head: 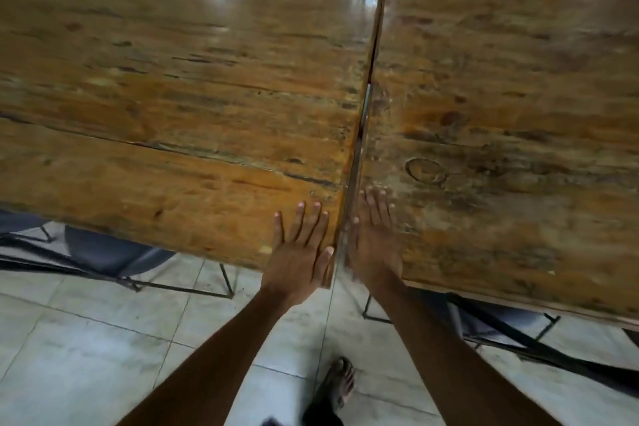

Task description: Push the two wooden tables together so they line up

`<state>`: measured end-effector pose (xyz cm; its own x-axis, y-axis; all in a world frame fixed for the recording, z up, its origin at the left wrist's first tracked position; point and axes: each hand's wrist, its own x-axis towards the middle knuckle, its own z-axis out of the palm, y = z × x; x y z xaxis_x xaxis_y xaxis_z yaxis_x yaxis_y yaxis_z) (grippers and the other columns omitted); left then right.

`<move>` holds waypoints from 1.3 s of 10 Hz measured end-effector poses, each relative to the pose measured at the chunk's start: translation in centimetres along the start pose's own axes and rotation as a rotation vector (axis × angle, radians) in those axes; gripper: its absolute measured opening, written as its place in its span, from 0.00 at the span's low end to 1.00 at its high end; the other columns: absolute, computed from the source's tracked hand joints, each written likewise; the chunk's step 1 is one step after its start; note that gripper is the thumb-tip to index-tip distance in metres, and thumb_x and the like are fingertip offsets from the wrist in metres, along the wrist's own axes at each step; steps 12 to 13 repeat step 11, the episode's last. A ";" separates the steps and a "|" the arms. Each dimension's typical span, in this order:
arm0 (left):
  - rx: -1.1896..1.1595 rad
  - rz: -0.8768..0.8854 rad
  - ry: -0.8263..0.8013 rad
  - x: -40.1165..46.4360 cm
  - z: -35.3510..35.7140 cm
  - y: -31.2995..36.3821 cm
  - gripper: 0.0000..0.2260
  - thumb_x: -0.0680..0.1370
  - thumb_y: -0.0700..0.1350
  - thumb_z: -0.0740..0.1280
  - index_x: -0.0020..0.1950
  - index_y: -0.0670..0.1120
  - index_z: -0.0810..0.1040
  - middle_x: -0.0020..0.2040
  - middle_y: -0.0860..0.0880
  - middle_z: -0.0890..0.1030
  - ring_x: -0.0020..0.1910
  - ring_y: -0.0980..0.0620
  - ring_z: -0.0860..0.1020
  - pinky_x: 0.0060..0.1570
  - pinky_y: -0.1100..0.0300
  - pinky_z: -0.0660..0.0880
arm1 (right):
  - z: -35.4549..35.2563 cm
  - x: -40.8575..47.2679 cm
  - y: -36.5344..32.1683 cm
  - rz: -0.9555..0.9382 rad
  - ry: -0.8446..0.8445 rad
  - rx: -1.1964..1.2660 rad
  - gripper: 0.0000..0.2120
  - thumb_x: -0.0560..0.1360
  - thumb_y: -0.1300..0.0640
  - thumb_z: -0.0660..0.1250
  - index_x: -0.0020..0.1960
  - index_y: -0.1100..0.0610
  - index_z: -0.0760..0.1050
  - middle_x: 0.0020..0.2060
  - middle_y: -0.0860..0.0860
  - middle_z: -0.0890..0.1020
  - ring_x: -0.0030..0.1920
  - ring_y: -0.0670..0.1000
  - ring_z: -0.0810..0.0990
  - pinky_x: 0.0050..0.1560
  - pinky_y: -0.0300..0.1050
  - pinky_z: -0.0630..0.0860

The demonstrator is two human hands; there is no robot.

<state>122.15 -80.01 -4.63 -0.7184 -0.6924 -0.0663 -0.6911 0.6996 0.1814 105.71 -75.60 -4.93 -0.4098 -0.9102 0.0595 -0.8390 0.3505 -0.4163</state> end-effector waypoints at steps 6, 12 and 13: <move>-0.032 0.058 0.005 4.4 0.4 -0.5 0.26 0.85 0.53 0.50 0.81 0.44 0.54 0.83 0.46 0.54 0.82 0.43 0.46 0.76 0.33 0.45 | 0.8 -0.1 -0.2 0.035 -0.093 -0.104 0.28 0.82 0.51 0.40 0.80 0.58 0.45 0.80 0.54 0.46 0.80 0.53 0.40 0.78 0.52 0.41; 0.023 0.017 -0.239 0.8 -6.9 3.1 0.30 0.84 0.57 0.50 0.82 0.45 0.44 0.83 0.44 0.44 0.80 0.37 0.40 0.74 0.31 0.39 | -6.4 -3.2 -3.5 0.031 -0.349 -0.123 0.30 0.83 0.52 0.52 0.80 0.57 0.46 0.81 0.56 0.47 0.80 0.61 0.44 0.79 0.58 0.48; 0.023 0.017 -0.239 0.8 -6.9 3.1 0.30 0.84 0.57 0.50 0.82 0.45 0.44 0.83 0.44 0.44 0.80 0.37 0.40 0.74 0.31 0.39 | -6.4 -3.2 -3.5 0.031 -0.349 -0.123 0.30 0.83 0.52 0.52 0.80 0.57 0.46 0.81 0.56 0.47 0.80 0.61 0.44 0.79 0.58 0.48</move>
